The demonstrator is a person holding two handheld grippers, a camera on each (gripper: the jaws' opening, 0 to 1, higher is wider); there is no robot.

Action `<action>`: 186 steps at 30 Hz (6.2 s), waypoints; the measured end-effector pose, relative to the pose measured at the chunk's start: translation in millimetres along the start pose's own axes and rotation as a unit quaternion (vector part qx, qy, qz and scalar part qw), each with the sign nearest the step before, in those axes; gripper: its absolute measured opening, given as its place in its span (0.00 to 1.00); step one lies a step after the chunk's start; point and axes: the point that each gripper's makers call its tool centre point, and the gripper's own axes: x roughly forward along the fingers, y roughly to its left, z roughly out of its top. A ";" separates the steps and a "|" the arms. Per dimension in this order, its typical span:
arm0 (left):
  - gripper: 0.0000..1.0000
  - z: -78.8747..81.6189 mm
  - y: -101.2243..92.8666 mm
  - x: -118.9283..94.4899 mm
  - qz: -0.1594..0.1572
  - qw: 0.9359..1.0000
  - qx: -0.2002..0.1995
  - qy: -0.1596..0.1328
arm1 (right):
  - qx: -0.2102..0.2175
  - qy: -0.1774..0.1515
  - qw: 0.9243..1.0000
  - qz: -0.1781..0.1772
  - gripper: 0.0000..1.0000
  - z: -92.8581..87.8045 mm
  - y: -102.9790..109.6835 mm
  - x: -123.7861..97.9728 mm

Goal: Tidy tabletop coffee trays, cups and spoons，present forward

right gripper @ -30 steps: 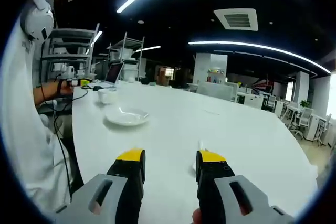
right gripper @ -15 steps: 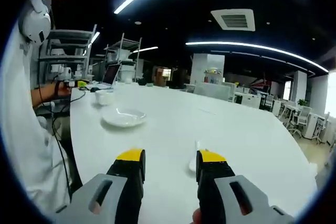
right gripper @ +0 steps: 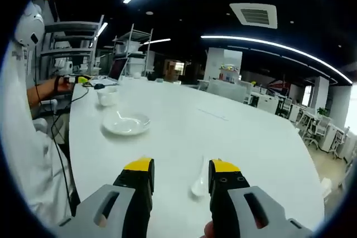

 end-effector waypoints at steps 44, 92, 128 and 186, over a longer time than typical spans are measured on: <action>0.36 5.7 -3.5 36.8 -0.023 0.976 -0.090 0.199 | -0.156 0.051 0.965 0.203 0.41 179.7 113.3 168.2; 0.34 -29.0 -39.2 67.3 -0.025 0.926 -0.130 0.353 | -0.052 0.325 0.912 0.244 0.33 163.4 272.6 300.7; 0.34 -53.2 -41.3 82.4 0.068 0.876 -0.175 0.444 | 0.097 0.424 0.886 0.161 0.23 110.8 280.0 330.3; 0.08 -57.6 -63.8 84.4 0.151 0.820 -0.210 0.511 | 0.150 0.492 0.855 0.062 0.05 98.3 278.5 314.7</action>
